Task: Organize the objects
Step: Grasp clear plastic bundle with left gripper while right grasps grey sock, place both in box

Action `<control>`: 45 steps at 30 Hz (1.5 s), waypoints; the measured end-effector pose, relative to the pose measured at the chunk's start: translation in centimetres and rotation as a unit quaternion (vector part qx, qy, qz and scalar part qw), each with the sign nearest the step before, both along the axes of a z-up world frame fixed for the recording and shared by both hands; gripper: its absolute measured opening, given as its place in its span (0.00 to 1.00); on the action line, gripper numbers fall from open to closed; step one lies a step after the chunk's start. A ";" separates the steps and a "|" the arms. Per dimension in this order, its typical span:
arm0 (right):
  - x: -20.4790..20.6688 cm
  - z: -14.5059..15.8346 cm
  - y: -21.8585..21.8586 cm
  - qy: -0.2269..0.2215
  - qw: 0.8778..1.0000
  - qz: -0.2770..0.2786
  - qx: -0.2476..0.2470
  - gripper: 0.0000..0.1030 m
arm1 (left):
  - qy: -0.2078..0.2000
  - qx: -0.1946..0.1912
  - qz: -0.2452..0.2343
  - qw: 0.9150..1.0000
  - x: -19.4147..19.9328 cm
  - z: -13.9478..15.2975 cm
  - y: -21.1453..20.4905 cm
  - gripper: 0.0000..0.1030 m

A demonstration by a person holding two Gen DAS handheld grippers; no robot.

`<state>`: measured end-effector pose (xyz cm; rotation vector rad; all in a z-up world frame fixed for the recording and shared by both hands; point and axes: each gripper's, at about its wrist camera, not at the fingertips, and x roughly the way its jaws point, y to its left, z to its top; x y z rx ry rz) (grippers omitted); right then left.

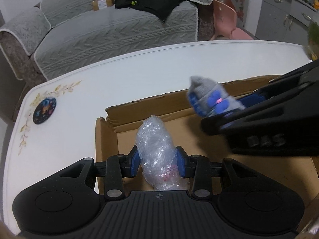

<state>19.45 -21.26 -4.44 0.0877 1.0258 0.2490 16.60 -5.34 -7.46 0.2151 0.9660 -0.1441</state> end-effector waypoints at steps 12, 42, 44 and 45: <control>-0.2 -1.0 1.0 0.025 1.000 0.018 0.004 0.32 | -0.005 0.022 -0.003 1.000 -0.7 -1.3 -0.2 0.79; -0.2 1.5 0.7 0.024 0.997 0.075 -0.022 0.61 | 0.030 -0.003 -0.047 0.998 -1.8 0.8 -0.3 1.00; -0.1 1.4 0.5 0.028 0.996 0.078 -0.018 0.61 | 0.036 -0.007 -0.053 0.998 -1.8 1.0 -0.2 1.00; -0.1 1.4 0.5 0.030 0.996 0.079 -0.020 0.61 | 0.039 -0.009 -0.055 0.998 -1.8 1.1 -0.2 1.00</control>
